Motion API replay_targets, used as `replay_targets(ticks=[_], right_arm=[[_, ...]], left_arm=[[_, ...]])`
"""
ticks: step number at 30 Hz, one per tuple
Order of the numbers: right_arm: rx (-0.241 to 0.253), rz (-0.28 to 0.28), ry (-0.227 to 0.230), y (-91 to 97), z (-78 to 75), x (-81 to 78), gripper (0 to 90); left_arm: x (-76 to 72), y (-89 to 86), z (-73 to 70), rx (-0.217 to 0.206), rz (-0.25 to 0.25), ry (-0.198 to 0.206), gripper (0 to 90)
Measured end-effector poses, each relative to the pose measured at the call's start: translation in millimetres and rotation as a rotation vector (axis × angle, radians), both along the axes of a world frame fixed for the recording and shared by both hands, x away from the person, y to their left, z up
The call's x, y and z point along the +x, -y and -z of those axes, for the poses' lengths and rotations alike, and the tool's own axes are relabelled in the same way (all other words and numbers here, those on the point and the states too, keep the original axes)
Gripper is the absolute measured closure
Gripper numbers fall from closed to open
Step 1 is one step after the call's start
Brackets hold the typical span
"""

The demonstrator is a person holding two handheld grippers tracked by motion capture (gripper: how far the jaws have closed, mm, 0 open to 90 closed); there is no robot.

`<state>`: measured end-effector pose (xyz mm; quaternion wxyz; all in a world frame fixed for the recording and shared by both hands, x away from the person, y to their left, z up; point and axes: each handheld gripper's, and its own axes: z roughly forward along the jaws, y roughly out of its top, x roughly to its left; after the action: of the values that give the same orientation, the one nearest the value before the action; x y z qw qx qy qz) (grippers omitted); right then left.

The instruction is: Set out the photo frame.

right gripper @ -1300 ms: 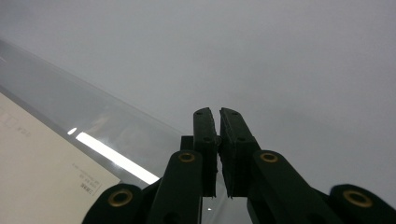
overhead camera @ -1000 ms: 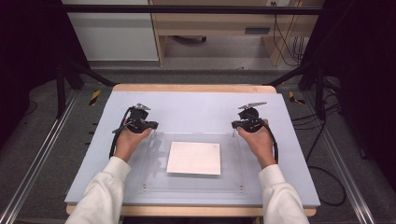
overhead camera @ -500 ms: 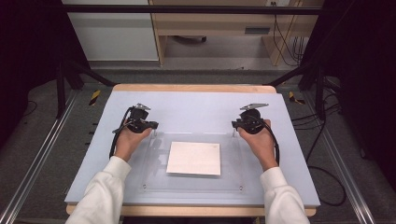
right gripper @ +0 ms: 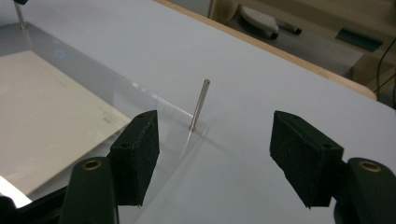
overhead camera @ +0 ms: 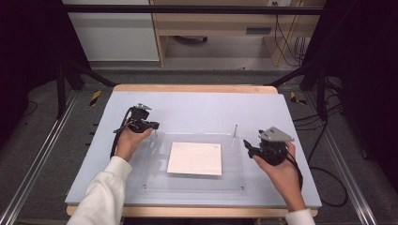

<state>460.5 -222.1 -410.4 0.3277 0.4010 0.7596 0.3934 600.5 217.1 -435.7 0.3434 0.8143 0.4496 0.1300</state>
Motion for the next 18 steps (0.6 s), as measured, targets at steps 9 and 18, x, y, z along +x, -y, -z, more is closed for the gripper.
replay_targets(ticks=[9, 18], right_arm=[[-0.033, -0.056, 0.012, 22.4, 29.3, -72.9, 13.4], [-0.119, -0.108, 0.038, 21.1, 42.3, -117.0, 17.7]], left_arm=[[0.2, 0.1, 0.5, 0.002, 0.001, 0.001, 85.0], [0.3, 0.6, 0.6, 0.002, -0.002, -0.003, 84.9]])
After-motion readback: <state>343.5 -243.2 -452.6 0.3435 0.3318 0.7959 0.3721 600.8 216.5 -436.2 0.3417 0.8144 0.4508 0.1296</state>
